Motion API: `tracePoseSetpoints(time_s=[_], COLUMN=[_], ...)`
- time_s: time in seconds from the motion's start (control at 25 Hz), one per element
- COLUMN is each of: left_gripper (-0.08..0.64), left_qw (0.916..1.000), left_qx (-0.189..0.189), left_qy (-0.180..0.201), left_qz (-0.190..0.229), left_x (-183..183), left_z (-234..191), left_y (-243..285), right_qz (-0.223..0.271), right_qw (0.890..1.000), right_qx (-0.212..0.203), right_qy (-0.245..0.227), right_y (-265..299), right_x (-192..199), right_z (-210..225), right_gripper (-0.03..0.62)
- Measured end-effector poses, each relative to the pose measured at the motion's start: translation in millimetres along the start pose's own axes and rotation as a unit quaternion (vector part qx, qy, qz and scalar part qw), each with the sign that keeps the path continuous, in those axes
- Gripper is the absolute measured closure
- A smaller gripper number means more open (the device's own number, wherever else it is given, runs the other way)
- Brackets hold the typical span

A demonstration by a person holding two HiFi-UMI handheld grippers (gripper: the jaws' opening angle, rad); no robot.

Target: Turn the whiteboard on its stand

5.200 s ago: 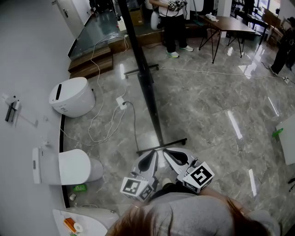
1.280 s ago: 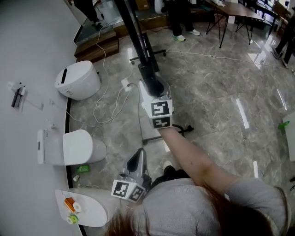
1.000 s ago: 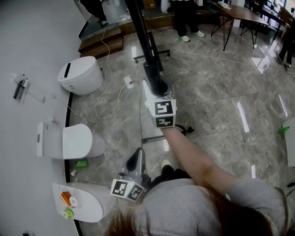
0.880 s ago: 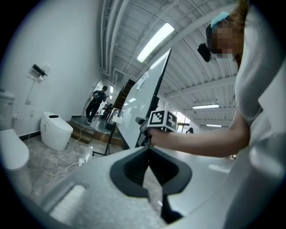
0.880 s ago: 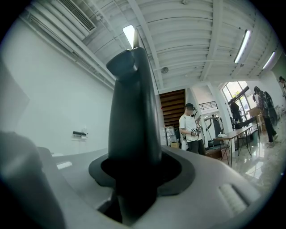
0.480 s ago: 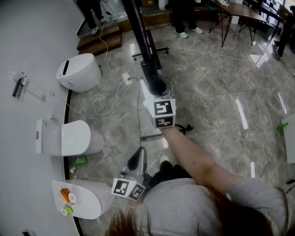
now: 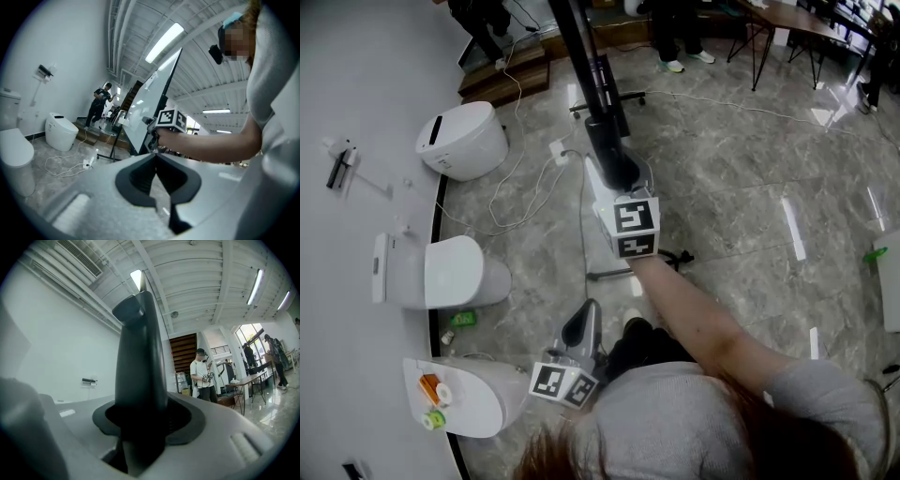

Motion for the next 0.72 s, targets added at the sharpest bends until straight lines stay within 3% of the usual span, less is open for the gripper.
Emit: tracePoseSetpoints(time_s=[0.72], left_gripper=[0.558], left_qw=[1.0], left_qx=[0.008], left_qy=[0.002], left_qz=[0.005], left_x=[15.1], left_z=[29.9], left_y=[-7.9], right_qz=[0.004], right_qw=[1.0], right_qx=[-0.014], right_qy=[0.002], right_y=[-41.5], right_x=[-3.9], right_z=[-3.1], right_gripper=[0.403])
Point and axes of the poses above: the fingertips, and each gripper's own axes: y forward along the fingers, z to its right, x out of its underside, the point moved 10 cm from there along -y, backward along the fingers, and after that the axes turned 7 degrees about -x, right-handed, at the moved point
